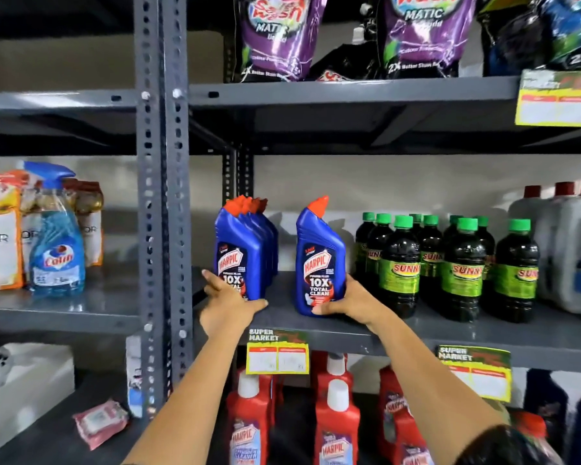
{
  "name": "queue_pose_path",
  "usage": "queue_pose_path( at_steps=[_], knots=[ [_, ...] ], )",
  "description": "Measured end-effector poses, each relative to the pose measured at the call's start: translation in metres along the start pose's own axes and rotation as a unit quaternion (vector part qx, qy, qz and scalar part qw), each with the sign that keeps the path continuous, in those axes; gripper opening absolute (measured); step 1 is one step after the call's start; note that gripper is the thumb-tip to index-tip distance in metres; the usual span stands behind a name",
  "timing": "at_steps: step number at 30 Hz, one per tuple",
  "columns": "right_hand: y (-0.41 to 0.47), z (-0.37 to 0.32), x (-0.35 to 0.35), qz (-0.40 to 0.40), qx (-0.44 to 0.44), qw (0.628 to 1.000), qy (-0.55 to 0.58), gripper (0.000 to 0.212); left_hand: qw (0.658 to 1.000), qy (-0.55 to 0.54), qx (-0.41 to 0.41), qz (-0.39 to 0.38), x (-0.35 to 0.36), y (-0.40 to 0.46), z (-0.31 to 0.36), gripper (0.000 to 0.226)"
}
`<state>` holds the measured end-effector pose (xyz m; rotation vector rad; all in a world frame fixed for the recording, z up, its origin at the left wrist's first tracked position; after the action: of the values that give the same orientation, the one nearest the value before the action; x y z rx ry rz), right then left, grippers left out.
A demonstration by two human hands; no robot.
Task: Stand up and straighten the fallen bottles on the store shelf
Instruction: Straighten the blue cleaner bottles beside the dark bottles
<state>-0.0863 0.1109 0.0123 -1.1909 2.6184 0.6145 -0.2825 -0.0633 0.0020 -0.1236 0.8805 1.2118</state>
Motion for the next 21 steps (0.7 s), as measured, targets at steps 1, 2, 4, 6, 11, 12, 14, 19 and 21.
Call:
queue_pose_path(
  at_steps=[1,2,4,6,11,12,14,19,21],
  knots=[
    [0.001,0.001,0.000,0.000,-0.001,1.000,-0.001,0.070,1.000,0.004,-0.001,0.000,0.000,0.000,0.000,0.139],
    [0.001,0.002,0.000,-0.002,0.002,1.000,-0.003,0.072,1.000,0.009,-0.001,0.000,0.000,0.000,0.000,0.138],
    [0.001,0.006,-0.002,-0.001,0.010,1.000,-0.010,0.076,1.000,0.017,-0.002,0.000,0.000,-0.001,0.000,0.137],
    [-0.001,0.008,-0.004,0.004,0.021,1.000,-0.021,0.079,1.000,0.020,-0.002,-0.002,-0.001,-0.001,0.000,0.136],
    [-0.002,0.010,-0.006,0.006,0.031,0.999,-0.035,0.078,1.000,0.016,0.006,-0.002,-0.004,-0.002,0.000,0.136],
    [-0.002,0.010,-0.006,0.005,0.032,0.999,-0.034,0.078,1.000,0.015,0.009,-0.001,-0.005,-0.002,0.000,0.136],
    [-0.002,0.011,-0.005,0.002,0.035,0.999,-0.030,0.078,1.000,0.015,0.013,0.002,-0.006,-0.002,-0.001,0.135],
    [-0.001,0.015,-0.007,0.007,0.041,0.999,-0.027,0.079,1.000,0.017,0.018,0.002,-0.006,-0.003,0.001,0.132],
    [-0.001,0.016,-0.008,0.007,0.042,0.999,-0.027,0.078,1.000,0.018,0.014,0.001,-0.006,-0.002,0.000,0.132]
  ],
)
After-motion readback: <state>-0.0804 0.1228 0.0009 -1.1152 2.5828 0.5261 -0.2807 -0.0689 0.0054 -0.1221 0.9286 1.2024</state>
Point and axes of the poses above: each hand's wrist, its own y-axis towards the middle knuckle, its own x-axis out of the palm, z = x × y, the point moved 10 cm from there along y, towards the middle knuckle, and after that the axes turned 2 degrees about -z, right-handed, at the moved point
